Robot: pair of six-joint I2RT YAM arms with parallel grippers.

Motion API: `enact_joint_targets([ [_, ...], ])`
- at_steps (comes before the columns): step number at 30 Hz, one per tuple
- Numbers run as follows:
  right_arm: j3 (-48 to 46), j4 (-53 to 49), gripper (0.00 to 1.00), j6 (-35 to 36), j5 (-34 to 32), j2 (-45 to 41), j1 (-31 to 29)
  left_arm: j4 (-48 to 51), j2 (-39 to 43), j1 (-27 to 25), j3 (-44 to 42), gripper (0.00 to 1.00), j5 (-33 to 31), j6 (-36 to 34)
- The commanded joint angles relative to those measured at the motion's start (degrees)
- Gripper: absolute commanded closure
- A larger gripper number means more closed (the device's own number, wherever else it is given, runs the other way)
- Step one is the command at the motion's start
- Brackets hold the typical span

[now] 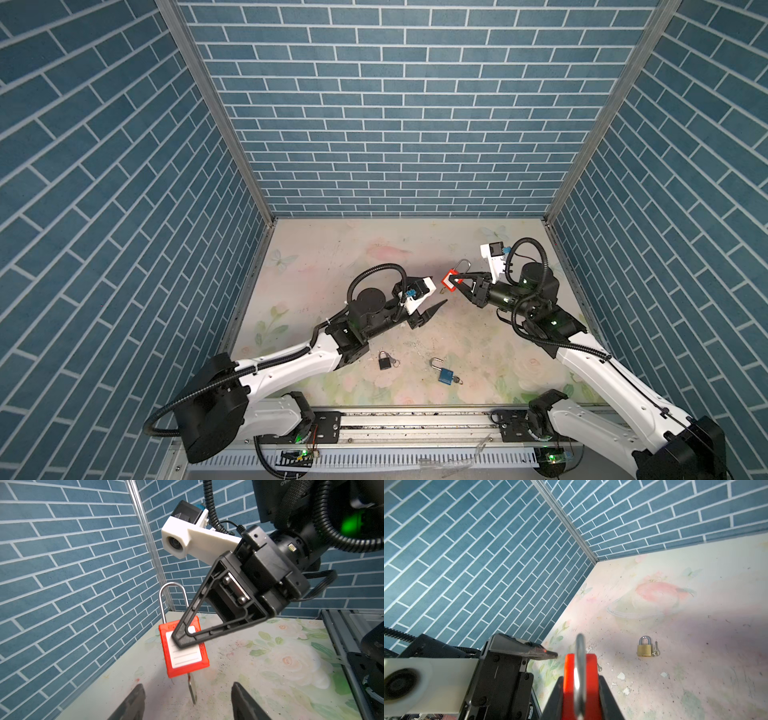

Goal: Lock with the key

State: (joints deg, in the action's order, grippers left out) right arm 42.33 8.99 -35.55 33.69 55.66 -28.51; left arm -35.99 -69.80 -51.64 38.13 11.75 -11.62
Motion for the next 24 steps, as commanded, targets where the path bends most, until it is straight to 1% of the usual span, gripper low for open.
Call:
enact_joint_targets([
  [1, 2.16, 5.92, 0.91, 0.26, 1.02, -0.04, -0.13, 3.25, 1.83, 0.8, -1.29, 0.33, 1.49, 6.29],
  [5, 1.04, 10.63, 0.91, -1.51, 2.46, 0.02, 0.03, 1.66, 2.12, 2.71, -1.7, 0.34, 5.58, 15.24],
  [8, 0.42, 12.89, 0.91, -2.87, 4.02, 0.45, -0.02, -1.97, 1.67, 3.49, -2.26, 0.37, 5.87, 19.91],
  [13, -0.26, 14.27, 0.91, -4.56, 5.59, 0.93, -0.01, -8.49, -0.07, 3.97, -2.54, 0.47, 5.07, 24.22],
  [19, -2.04, 16.65, 0.92, -6.5, 5.92, 0.26, -0.01, -11.97, -3.87, 4.08, -0.59, 0.54, 8.7, 27.08],
  [20, -2.22, 16.88, 0.92, -6.77, 6.01, 0.19, 0.04, -12.71, -4.36, 4.06, -0.43, 0.56, 8.88, 27.58],
  [24, -2.72, 17.11, 0.92, -7.11, 6.49, 0.09, 0.06, -15.05, -5.64, 4.07, 0.06, 0.58, 8.56, 28.93],
])
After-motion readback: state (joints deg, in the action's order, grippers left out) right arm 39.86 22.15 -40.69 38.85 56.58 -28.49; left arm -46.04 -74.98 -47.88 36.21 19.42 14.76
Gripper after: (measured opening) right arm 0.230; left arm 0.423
